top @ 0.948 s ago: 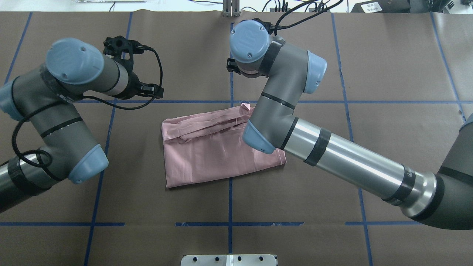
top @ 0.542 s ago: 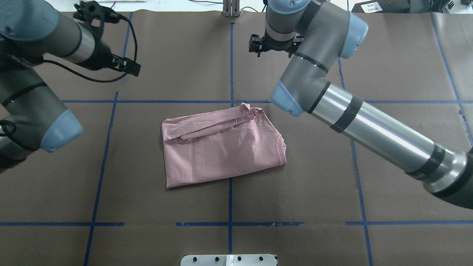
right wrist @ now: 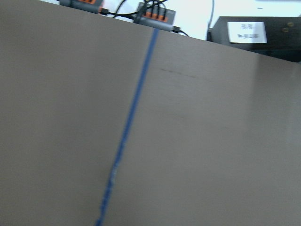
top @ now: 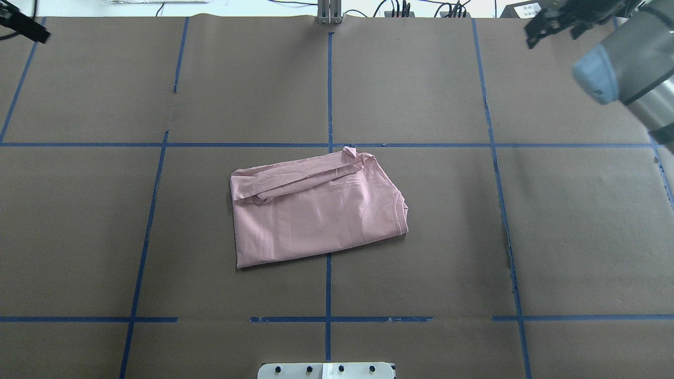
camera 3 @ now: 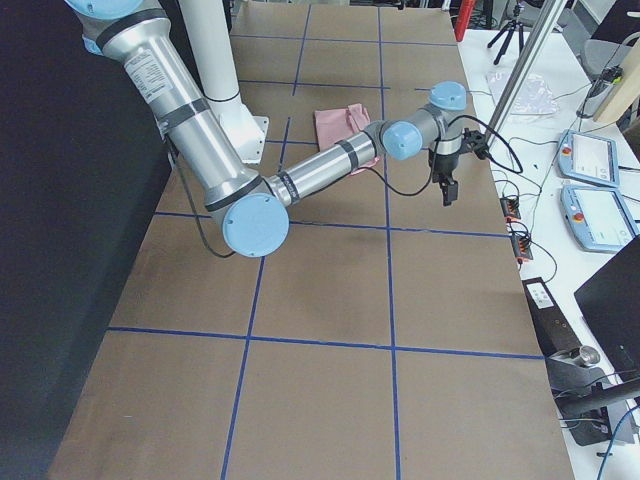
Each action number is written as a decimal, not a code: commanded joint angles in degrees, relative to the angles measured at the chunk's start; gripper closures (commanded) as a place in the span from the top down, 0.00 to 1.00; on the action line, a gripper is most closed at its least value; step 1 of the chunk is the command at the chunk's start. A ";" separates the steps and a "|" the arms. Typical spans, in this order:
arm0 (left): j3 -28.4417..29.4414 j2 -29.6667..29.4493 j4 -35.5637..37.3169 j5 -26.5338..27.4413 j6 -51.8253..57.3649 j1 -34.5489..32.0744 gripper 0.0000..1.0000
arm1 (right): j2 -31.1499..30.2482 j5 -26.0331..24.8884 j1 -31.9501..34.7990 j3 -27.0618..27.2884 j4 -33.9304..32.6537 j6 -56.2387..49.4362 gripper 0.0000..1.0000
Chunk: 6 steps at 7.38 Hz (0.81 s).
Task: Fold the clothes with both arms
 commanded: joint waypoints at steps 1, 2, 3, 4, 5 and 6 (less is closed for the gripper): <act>1.38 9.02 0.41 -6.94 6.28 -9.88 1.00 | -10.34 2.83 10.70 0.25 -4.89 -19.51 1.00; 1.73 13.25 0.14 -7.15 6.11 -9.81 1.00 | -17.10 2.32 12.82 0.34 -2.99 -22.19 1.00; 1.82 16.51 -0.21 -6.72 6.28 -10.68 1.00 | -24.65 2.40 13.71 0.26 3.12 -21.87 1.00; 2.87 18.11 -1.52 -7.15 6.71 -12.61 1.00 | -29.60 5.62 15.46 0.69 9.45 -21.17 1.00; 2.88 22.13 -1.88 -9.50 7.15 -14.37 1.00 | -31.74 10.44 16.26 0.87 9.16 -20.81 1.00; 2.53 25.30 -2.58 -16.31 8.81 -14.82 1.00 | -33.42 10.58 16.96 2.52 8.55 -19.42 1.00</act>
